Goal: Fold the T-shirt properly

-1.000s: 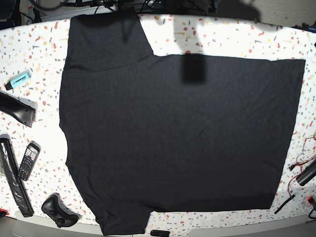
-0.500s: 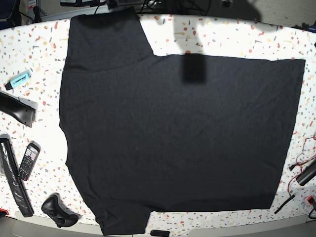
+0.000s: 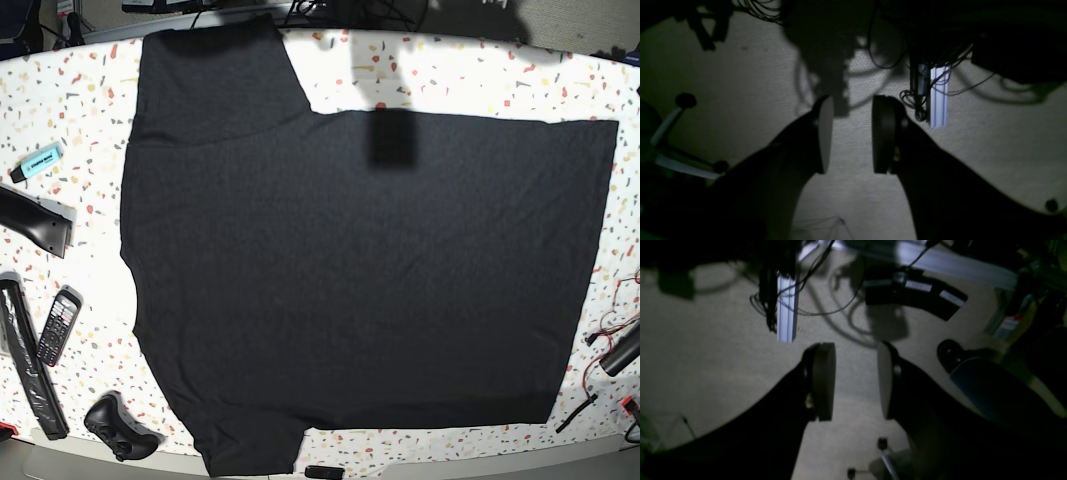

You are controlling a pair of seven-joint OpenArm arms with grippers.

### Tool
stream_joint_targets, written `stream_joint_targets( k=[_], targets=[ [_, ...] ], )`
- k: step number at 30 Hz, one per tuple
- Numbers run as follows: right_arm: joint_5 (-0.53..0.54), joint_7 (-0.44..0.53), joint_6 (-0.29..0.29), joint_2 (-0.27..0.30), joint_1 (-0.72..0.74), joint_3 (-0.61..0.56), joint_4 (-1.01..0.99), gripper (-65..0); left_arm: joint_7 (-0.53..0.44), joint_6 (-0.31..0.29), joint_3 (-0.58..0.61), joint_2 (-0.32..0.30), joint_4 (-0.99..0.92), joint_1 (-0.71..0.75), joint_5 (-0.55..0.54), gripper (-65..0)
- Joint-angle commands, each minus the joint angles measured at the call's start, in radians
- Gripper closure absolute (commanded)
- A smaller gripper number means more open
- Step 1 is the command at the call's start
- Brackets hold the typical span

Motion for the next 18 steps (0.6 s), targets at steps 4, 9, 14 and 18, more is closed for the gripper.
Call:
stream_joint_targets(
  k=[4,9,14,18],
  targets=[
    [0.002,0.004,0.003,0.078,-0.106,0.002,0.145,-19.5,0.025,0.005,-0.002,-0.058,0.063,0.062,0.002,-18.5],
    [-0.025,-0.043,0.004,0.159,-0.210,0.003,0.323,-19.5,0.032,0.036,-0.002,-0.114,0.175,0.123,0.012,-18.5],
    [-0.166,-0.084,0.004,0.228,-0.305,0.003,0.484,-19.4,0.069,0.082,-0.002,-0.187,0.325,0.193,0.135,-18.5],
    [-0.244,-0.102,-0.001,0.287,-0.362,0.003,0.586,-19.5,0.091,0.130,-0.002,-0.264,0.433,0.235,0.181,-18.5]
  ],
)
